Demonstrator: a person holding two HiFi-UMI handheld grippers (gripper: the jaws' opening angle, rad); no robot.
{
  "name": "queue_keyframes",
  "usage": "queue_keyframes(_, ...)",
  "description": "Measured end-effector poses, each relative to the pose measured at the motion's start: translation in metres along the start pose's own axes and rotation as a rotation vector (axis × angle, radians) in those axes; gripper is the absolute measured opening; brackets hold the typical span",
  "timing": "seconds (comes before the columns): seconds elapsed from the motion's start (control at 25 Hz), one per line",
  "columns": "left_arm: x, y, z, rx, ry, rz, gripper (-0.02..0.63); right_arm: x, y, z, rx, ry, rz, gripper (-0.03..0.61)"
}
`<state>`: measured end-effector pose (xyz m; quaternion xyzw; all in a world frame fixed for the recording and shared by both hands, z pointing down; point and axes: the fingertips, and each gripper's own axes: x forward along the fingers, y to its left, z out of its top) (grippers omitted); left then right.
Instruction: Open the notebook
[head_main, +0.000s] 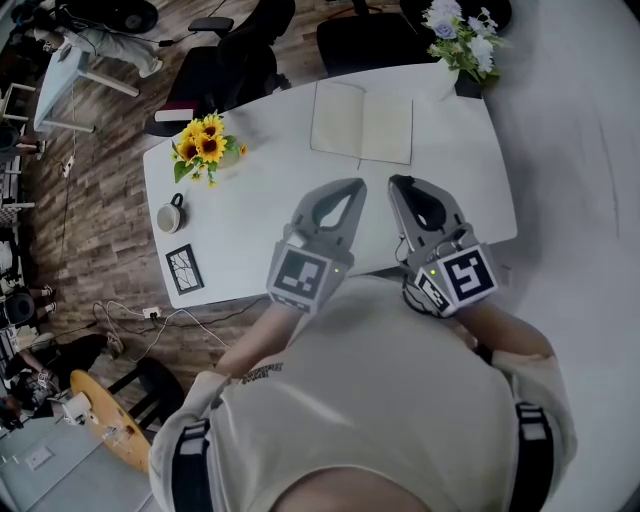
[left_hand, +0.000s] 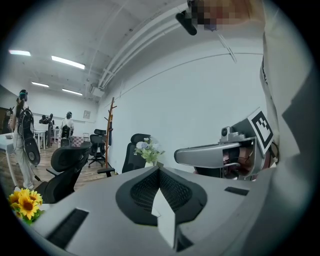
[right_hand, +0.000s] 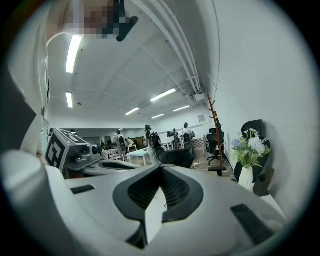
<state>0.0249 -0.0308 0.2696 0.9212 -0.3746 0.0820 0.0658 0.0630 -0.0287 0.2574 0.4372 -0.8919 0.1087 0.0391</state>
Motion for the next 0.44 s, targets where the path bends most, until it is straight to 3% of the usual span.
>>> queue_keyframes(0.44, 0.0011, -0.0023, -0.0012, -0.003, 0.009, -0.006, 0.009, -0.0001, -0.0014, -0.0030, 0.021, 0.016, -0.005, 0.002)
